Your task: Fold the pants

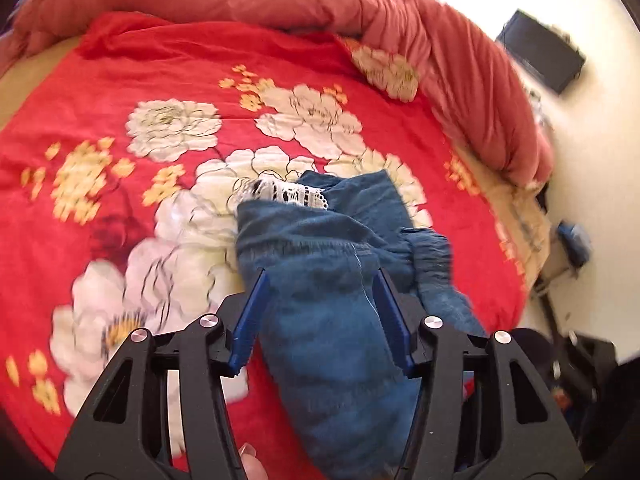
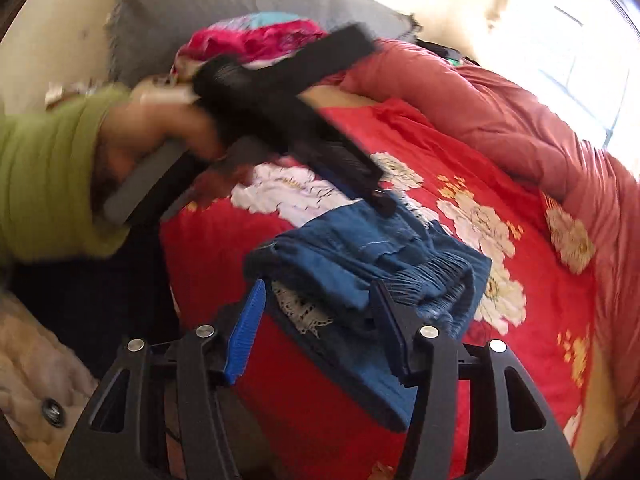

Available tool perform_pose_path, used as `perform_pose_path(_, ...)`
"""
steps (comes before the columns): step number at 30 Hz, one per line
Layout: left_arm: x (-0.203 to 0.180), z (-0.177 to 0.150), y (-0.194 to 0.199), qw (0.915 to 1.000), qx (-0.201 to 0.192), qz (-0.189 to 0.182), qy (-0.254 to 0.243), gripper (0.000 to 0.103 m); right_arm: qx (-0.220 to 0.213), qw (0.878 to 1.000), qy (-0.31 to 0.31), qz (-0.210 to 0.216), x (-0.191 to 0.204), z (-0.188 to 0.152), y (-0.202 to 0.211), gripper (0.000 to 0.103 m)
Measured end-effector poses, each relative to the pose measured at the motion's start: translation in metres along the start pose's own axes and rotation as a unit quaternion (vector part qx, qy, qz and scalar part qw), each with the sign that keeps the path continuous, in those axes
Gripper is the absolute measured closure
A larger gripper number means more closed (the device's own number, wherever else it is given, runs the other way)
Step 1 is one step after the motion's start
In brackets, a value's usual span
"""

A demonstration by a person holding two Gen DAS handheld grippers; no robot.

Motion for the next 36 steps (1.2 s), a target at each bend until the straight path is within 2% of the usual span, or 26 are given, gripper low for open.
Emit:
perform_pose_path(2,-0.001,0.007,-0.017,0.9996,0.012,0.019,-0.018,0.059,0.013,1.000,0.021,-0.012,0.006,0.001,-0.012,0.051)
perform_pose_path(5,0.002,0.007,-0.030,0.9993,0.019,0.024,-0.022,0.059,0.019,0.997,0.053,-0.046,0.007,0.004,-0.029,0.052)
perform_pose_path(6,0.002,0.005,-0.033,0.9991,0.021,0.028,-0.027,0.059,0.016,0.997,0.058,-0.055,0.007,0.005,-0.034,0.064)
perform_pose_path(7,0.002,0.005,-0.034,0.9988,0.019,0.031,-0.031,0.059,0.013,0.996,0.063,-0.054,0.007,0.005,-0.040,0.085)
perform_pose_path(10,0.004,0.004,-0.033,0.9988,0.016,0.032,-0.034,0.059,0.019,0.998,0.063,-0.013,0.012,-0.001,-0.042,0.100)
perform_pose_path(13,0.006,0.004,-0.032,0.9988,0.014,0.033,-0.032,0.059,0.033,0.998,0.055,0.022,0.015,-0.011,-0.035,0.100)
perform_pose_path(17,0.003,0.003,-0.031,0.9983,0.009,0.041,-0.041,0.059,0.087,0.995,0.028,0.036,0.012,-0.029,-0.055,0.099)
perform_pose_path(18,0.002,0.003,-0.031,0.9982,0.007,0.043,-0.042,0.059,0.085,0.995,0.020,0.044,0.011,-0.028,-0.055,0.095)
perform_pose_path(20,0.002,0.002,-0.029,0.9982,0.002,0.043,-0.040,0.059,0.076,0.995,0.006,0.057,0.008,-0.027,-0.052,0.094)
perform_pose_path(22,0.004,0.001,-0.027,0.9985,-0.001,0.042,-0.034,0.059,0.070,0.995,-0.013,0.071,0.002,-0.026,-0.049,0.085)
perform_pose_path(23,0.006,0.001,-0.026,0.9986,-0.002,0.042,-0.031,0.059,0.061,0.994,-0.028,0.081,0.000,-0.024,-0.043,0.082)
perform_pose_path(25,0.006,0.002,-0.025,0.9985,-0.006,0.045,-0.032,0.059,0.029,0.993,-0.057,0.103,-0.006,-0.018,-0.029,0.068)
perform_pose_path(27,0.005,0.001,-0.021,0.9980,-0.012,0.050,-0.037,0.059,-0.004,0.990,-0.086,0.112,-0.018,-0.014,-0.017,0.060)
perform_pose_path(31,0.001,0.001,-0.013,0.9974,-0.026,0.052,-0.043,0.059,-0.063,0.976,-0.184,0.098,-0.059,-0.012,0.002,0.039)
perform_pose_path(32,0.000,0.001,-0.011,0.9971,-0.030,0.054,-0.045,0.059,-0.072,0.971,-0.215,0.081,-0.074,-0.016,0.004,0.037)
perform_pose_path(34,-0.001,0.000,-0.007,0.9965,-0.036,0.058,-0.049,0.058,-0.073,0.965,-0.247,0.055,-0.090,-0.018,0.003,0.026)
perform_pose_path(36,-0.001,0.000,-0.004,0.9960,-0.041,0.061,-0.052,0.052,-0.070,0.954,-0.287,0.039,-0.107,-0.027,0.001,0.026)
Point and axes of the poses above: each gripper's, at about its wrist camera, not at the fingertips, and y roughly against the way its jaws point, x to its left, z to its top, the point moved 4 cm from there along -y, roughly the way its jaws point
